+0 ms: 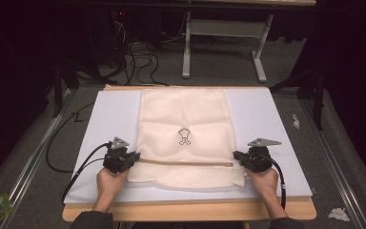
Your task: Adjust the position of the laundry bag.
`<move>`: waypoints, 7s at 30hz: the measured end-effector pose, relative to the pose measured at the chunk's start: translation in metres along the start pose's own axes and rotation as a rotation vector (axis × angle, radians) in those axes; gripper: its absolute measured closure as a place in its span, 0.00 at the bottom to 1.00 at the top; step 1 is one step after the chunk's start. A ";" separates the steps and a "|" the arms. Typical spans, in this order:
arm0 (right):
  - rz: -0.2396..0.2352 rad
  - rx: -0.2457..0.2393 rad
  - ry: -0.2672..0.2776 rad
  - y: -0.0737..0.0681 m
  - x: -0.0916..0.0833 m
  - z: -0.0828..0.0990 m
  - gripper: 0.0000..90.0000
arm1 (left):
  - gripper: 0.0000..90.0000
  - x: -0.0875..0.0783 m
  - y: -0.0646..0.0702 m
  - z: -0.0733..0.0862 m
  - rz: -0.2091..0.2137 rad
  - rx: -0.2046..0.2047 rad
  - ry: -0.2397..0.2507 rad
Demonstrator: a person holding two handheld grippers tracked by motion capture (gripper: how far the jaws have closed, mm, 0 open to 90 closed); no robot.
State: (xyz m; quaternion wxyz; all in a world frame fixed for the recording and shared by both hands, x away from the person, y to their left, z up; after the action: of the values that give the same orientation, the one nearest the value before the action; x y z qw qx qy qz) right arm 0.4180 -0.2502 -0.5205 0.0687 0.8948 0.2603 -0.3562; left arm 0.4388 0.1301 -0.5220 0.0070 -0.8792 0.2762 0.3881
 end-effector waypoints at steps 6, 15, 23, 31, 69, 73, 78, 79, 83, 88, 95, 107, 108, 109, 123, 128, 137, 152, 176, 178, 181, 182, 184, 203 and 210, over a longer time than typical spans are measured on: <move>0.002 -0.004 -0.009 0.000 0.000 0.001 0.98 | 0.90 0.001 0.000 0.001 -0.003 0.002 -0.005; 0.002 -0.003 -0.021 0.001 0.002 0.002 0.97 | 0.86 0.001 0.001 0.002 -0.017 0.016 0.001; 0.010 -0.009 -0.030 0.001 0.001 0.001 0.96 | 0.77 -0.003 0.001 -0.001 -0.012 0.021 0.022; 0.010 -0.012 -0.037 0.002 0.001 -0.001 0.95 | 0.62 0.001 0.005 0.002 -0.012 0.021 0.005; -0.167 0.314 -0.351 0.007 0.005 0.002 0.55 | 0.58 0.015 0.005 0.014 -0.081 0.075 -0.013; -0.181 0.337 -0.373 0.007 0.004 0.004 0.55 | 0.58 0.015 0.005 0.014 -0.081 0.074 -0.011; -0.204 0.351 -0.377 0.004 0.005 0.003 0.54 | 0.58 0.015 0.005 0.014 -0.077 0.071 -0.015; -0.211 0.354 -0.380 0.002 0.007 0.002 0.54 | 0.58 0.015 0.005 0.014 -0.077 0.070 -0.015; -0.230 0.362 -0.363 -0.002 0.012 -0.002 0.53 | 0.58 0.016 0.005 0.014 -0.077 0.067 -0.015; -0.292 0.407 -0.325 -0.004 0.015 -0.005 0.54 | 0.58 0.016 0.006 0.014 -0.079 0.066 -0.014; -0.324 0.389 -0.320 -0.007 0.015 -0.007 0.56 | 0.59 0.016 0.006 0.014 -0.085 0.066 -0.012; -0.313 0.372 -0.341 -0.005 0.011 0.004 0.69 | 0.59 0.016 0.006 0.014 -0.092 0.058 -0.012; -0.308 0.368 -0.343 -0.006 0.012 0.004 0.71 | 0.59 0.016 0.006 0.014 -0.092 0.058 -0.012; -0.306 0.359 -0.350 -0.006 0.012 0.004 0.76 | 0.59 0.016 0.006 0.014 -0.092 0.057 -0.012; -0.297 0.333 -0.370 -0.007 0.003 0.012 0.75 | 0.59 0.016 0.006 0.014 -0.097 0.050 -0.021; -0.283 0.302 -0.370 -0.011 0.008 0.010 0.89 | 0.59 0.016 0.006 0.013 -0.097 0.047 -0.025; -0.297 0.274 -0.314 -0.013 0.005 0.003 0.94 | 0.57 0.015 0.005 0.011 -0.074 0.044 -0.033; -0.316 0.264 -0.209 -0.012 -0.001 -0.010 0.95 | 0.47 -0.001 0.029 -0.008 0.020 0.053 -0.004; -0.339 0.238 -0.129 -0.027 -0.008 -0.040 0.95 | 0.46 -0.024 0.048 -0.034 0.086 0.040 0.040; -0.341 0.234 -0.127 -0.028 -0.007 -0.041 0.95 | 0.46 -0.020 0.056 -0.033 0.102 0.051 0.028; -0.346 0.235 -0.129 -0.031 -0.006 -0.043 0.95 | 0.46 -0.013 0.069 -0.032 0.133 0.064 0.010; -0.347 0.231 -0.124 -0.034 -0.005 -0.045 0.95 | 0.47 -0.010 0.072 -0.031 0.138 0.070 0.003; -0.348 0.226 -0.124 -0.035 -0.005 -0.046 0.95 | 0.47 -0.005 0.080 -0.031 0.155 0.074 0.000; -0.384 0.219 -0.098 -0.054 0.005 -0.058 0.95 | 0.51 0.019 0.137 -0.040 0.276 0.119 -0.027; -0.395 0.202 -0.086 -0.065 0.010 -0.065 0.95 | 0.59 0.024 0.157 -0.041 0.327 0.151 -0.030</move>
State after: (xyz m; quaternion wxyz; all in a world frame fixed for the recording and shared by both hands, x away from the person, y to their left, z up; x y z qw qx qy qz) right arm 0.4299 -0.1709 -0.4750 -0.0812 0.8128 0.3904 -0.4246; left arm 0.4028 -0.0240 -0.4784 0.0140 -0.8137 0.4440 0.3750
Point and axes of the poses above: each handheld gripper's, and its own axes: x roughly forward along the jaws, z roughly out of its underside, y roughly to its right, the point moved 9 cm from there along x, roughly forward along the jaws, and after that the axes turned 6 degrees about -x, right-handed, at the moved point
